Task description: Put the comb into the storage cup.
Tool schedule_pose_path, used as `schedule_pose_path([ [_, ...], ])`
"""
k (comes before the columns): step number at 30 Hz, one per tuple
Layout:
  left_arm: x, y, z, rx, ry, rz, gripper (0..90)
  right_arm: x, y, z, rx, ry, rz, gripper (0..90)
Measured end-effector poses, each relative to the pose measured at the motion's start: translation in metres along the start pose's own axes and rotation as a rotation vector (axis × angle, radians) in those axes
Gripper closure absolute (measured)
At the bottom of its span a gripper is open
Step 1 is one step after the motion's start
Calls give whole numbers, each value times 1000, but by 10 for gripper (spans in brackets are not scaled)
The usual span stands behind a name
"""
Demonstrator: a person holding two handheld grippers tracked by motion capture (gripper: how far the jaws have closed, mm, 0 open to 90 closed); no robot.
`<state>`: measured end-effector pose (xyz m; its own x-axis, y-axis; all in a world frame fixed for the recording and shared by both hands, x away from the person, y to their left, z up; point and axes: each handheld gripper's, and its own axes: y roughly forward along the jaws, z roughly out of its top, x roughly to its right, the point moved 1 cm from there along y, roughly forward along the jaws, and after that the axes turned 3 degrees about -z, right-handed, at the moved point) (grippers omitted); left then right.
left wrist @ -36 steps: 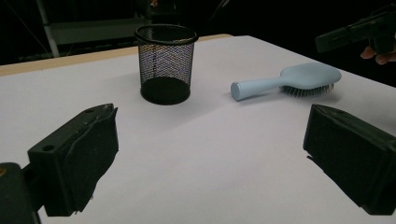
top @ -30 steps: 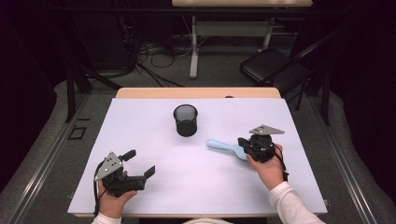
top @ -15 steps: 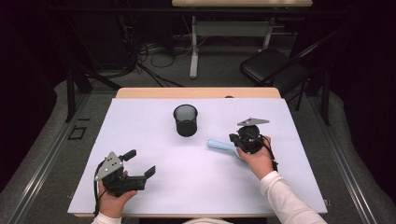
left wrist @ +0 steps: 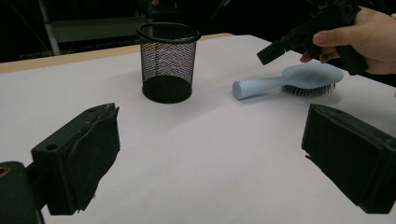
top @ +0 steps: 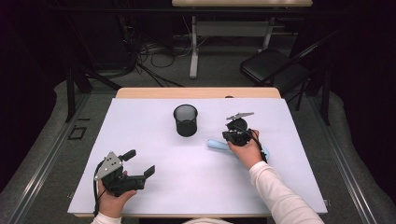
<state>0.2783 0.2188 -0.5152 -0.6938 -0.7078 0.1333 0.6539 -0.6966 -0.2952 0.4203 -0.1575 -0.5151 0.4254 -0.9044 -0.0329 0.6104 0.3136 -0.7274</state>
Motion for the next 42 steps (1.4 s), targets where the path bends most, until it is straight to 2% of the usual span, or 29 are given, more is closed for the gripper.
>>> schedule_pose_path([
  [13,-1,0,0,-4,0,-2,45,-7,23,6,-72,-29,-20,900],
  [20,-1,1,-1,-7,-1,-5,45,-6,32,6,-96,-27,-25,900],
  [27,-1,1,-1,-8,-1,-6,46,-4,37,4,-112,-14,-21,900],
  [28,-1,1,-1,-8,-1,-6,47,-4,38,4,-107,-5,-8,900],
  [34,-2,2,-1,-9,-3,-7,47,-4,41,4,-141,-8,-13,900],
  [42,-2,2,-1,-11,-4,-9,49,-6,44,3,-152,-11,-20,900],
])
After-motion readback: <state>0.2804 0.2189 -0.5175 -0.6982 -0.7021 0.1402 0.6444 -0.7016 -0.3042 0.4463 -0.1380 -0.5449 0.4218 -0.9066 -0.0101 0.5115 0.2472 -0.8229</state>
